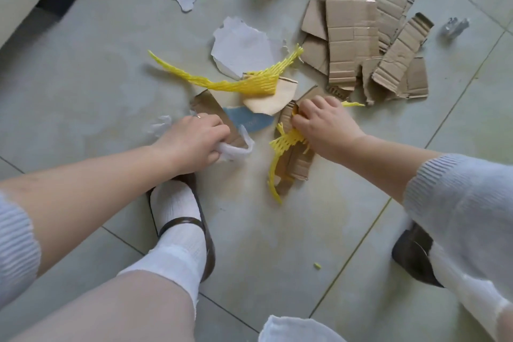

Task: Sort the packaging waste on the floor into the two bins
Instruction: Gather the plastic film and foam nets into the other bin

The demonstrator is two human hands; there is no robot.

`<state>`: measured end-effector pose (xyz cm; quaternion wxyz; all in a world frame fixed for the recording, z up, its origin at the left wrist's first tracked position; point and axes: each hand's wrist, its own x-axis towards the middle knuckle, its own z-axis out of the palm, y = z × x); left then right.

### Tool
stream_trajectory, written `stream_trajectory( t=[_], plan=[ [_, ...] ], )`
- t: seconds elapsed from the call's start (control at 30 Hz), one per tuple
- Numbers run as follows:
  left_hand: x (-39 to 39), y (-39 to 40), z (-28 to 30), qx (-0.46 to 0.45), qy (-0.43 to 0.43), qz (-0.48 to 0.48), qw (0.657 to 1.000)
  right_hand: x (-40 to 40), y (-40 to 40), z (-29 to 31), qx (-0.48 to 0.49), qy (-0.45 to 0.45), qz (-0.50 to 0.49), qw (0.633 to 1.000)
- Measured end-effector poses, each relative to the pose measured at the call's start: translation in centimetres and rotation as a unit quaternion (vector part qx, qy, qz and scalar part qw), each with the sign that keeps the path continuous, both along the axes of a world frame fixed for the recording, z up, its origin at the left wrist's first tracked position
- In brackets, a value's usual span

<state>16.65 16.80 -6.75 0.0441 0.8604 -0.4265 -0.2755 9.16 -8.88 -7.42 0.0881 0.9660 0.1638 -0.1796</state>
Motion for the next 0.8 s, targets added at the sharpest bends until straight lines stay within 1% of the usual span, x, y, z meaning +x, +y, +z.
stream_trajectory(
  t=[0.13, 0.2, 0.27, 0.33, 0.43, 0.5, 0.53, 0.63, 0.7, 0.8],
  plan=[
    [0.0, 0.1, 0.4, -0.044, 0.069, 0.114, 0.99, -0.3, -1.0, 0.2, 0.038, 0.012, -0.04, 0.998],
    [-0.1, 0.0, 0.8, -0.068, 0.07, 0.161, 0.982, -0.4, -1.6, 0.7, 0.064, 0.018, -0.061, 0.996],
    [-0.3, -0.3, 1.2, -0.071, 0.062, 0.194, 0.976, -0.4, -2.1, 1.4, 0.098, 0.021, -0.084, 0.991],
    [-0.1, -0.5, 1.5, -0.083, 0.067, 0.221, 0.969, -0.4, -2.5, 2.0, 0.128, 0.014, -0.105, 0.986],
    [0.5, -0.4, 1.6, -0.124, 0.075, 0.25, 0.957, -0.4, -2.3, 3.0, 0.179, 0.006, -0.118, 0.977],
    [1.3, -0.4, 1.9, -0.149, 0.071, 0.256, 0.952, -0.5, -1.6, 3.3, 0.186, 0.004, -0.084, 0.979],
    [1.8, -0.4, 2.1, -0.148, 0.062, 0.253, 0.954, -0.5, -1.2, 3.4, 0.18, 0.003, -0.062, 0.982],
    [3.7, -0.9, 2.2, -0.101, -0.017, 0.223, 0.969, -0.4, 0.1, 3.0, 0.181, 0.021, 0.007, 0.983],
    [5.0, -1.9, 2.2, -0.069, -0.048, 0.207, 0.975, -0.4, 1.0, 2.6, 0.167, 0.082, 0.066, 0.98],
    [6.6, -3.7, 1.5, -0.036, -0.058, 0.168, 0.983, -1.1, 2.2, 1.6, 0.118, 0.189, 0.138, 0.965]
  ],
)
